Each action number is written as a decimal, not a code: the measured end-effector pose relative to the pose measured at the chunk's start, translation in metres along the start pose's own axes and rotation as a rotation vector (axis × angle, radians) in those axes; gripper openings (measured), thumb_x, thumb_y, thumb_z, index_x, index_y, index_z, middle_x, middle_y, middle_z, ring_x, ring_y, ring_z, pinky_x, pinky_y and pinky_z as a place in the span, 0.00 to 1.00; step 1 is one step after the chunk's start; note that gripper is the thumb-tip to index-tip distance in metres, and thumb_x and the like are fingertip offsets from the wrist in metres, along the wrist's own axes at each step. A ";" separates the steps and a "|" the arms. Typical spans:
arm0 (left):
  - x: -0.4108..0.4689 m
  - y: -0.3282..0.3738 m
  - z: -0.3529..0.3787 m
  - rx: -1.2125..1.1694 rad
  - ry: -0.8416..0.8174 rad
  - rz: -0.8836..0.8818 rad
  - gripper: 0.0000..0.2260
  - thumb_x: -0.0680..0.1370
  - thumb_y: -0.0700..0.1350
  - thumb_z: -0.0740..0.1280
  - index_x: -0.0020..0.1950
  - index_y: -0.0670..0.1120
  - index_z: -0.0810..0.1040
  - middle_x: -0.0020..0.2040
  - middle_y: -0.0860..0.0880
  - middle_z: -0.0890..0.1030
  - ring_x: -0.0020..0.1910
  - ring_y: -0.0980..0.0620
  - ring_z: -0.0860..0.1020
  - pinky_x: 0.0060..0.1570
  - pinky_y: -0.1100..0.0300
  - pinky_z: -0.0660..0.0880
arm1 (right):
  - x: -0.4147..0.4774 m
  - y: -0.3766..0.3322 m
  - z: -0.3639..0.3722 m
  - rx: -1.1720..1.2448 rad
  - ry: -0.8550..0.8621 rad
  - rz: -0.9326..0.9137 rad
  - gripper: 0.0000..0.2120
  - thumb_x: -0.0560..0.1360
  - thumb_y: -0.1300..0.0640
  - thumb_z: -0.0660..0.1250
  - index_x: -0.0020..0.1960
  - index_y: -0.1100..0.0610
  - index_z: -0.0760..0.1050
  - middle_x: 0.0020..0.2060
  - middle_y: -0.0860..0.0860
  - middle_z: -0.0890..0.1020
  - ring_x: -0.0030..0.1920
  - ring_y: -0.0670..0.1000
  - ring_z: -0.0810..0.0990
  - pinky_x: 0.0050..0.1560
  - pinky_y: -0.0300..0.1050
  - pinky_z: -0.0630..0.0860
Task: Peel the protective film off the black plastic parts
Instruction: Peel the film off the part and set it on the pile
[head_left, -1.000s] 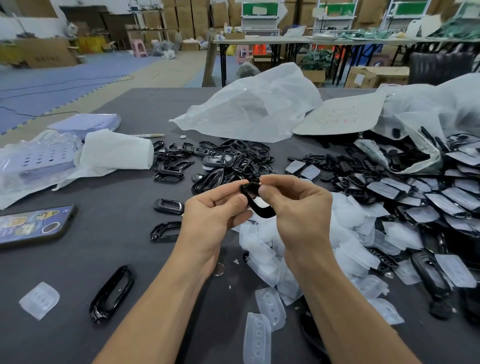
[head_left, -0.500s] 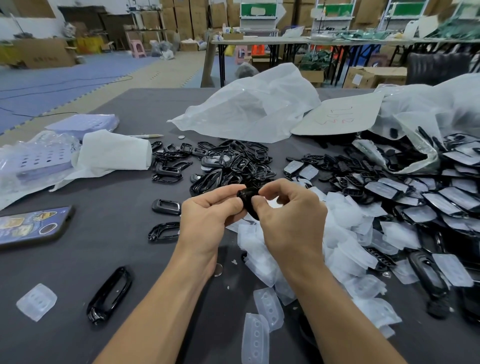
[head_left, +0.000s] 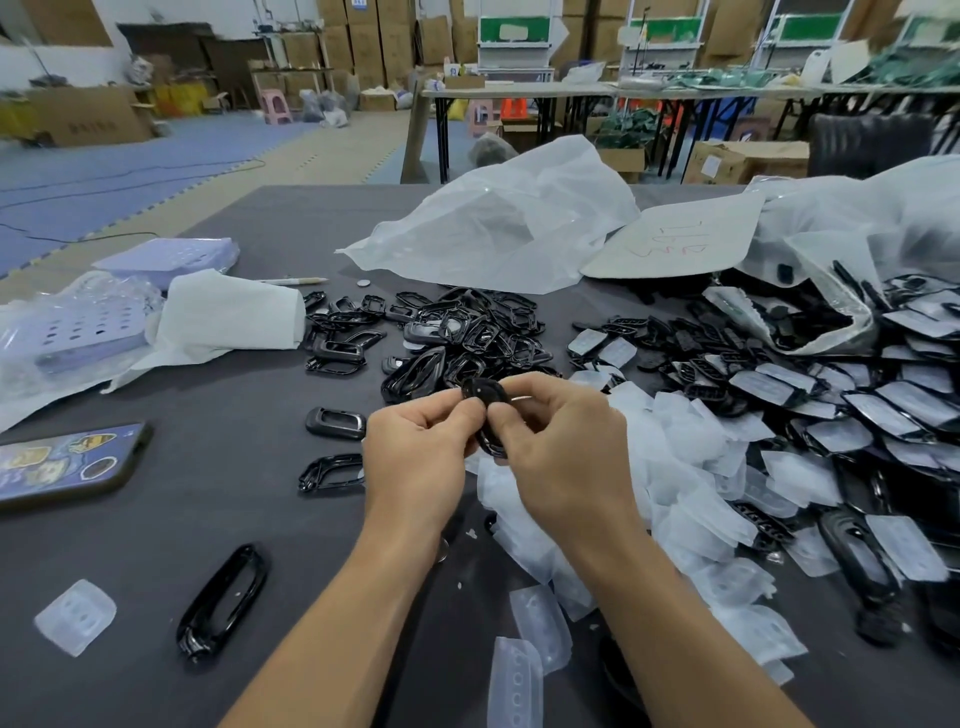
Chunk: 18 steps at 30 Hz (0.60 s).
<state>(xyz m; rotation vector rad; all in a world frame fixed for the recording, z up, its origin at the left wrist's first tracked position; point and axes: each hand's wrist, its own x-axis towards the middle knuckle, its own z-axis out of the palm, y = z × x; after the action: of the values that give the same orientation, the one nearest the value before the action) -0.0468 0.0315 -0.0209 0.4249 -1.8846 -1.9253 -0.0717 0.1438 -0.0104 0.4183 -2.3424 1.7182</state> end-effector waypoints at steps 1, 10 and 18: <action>0.000 -0.001 0.000 0.009 0.025 0.016 0.06 0.72 0.49 0.71 0.41 0.53 0.89 0.44 0.34 0.85 0.39 0.47 0.80 0.51 0.39 0.82 | -0.002 -0.001 0.002 -0.067 0.002 -0.040 0.11 0.76 0.60 0.73 0.42 0.44 0.81 0.36 0.36 0.85 0.37 0.40 0.84 0.41 0.37 0.81; 0.009 -0.003 -0.005 0.006 0.157 -0.005 0.08 0.76 0.40 0.73 0.38 0.46 0.88 0.31 0.50 0.84 0.27 0.55 0.79 0.35 0.52 0.85 | 0.004 0.005 -0.014 -0.898 -0.110 -0.047 0.13 0.74 0.49 0.70 0.58 0.46 0.81 0.53 0.45 0.83 0.63 0.51 0.73 0.62 0.46 0.55; 0.007 0.001 -0.002 0.052 0.083 -0.025 0.11 0.76 0.38 0.72 0.39 0.52 0.89 0.34 0.45 0.87 0.31 0.50 0.83 0.36 0.51 0.85 | 0.008 0.008 -0.013 -0.734 0.074 -0.060 0.07 0.77 0.55 0.69 0.42 0.46 0.83 0.39 0.42 0.81 0.54 0.48 0.73 0.53 0.36 0.52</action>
<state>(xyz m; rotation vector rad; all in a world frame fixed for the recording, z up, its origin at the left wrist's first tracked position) -0.0517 0.0261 -0.0199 0.5389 -1.8871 -1.8487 -0.0816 0.1578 -0.0110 0.2737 -2.6406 0.7302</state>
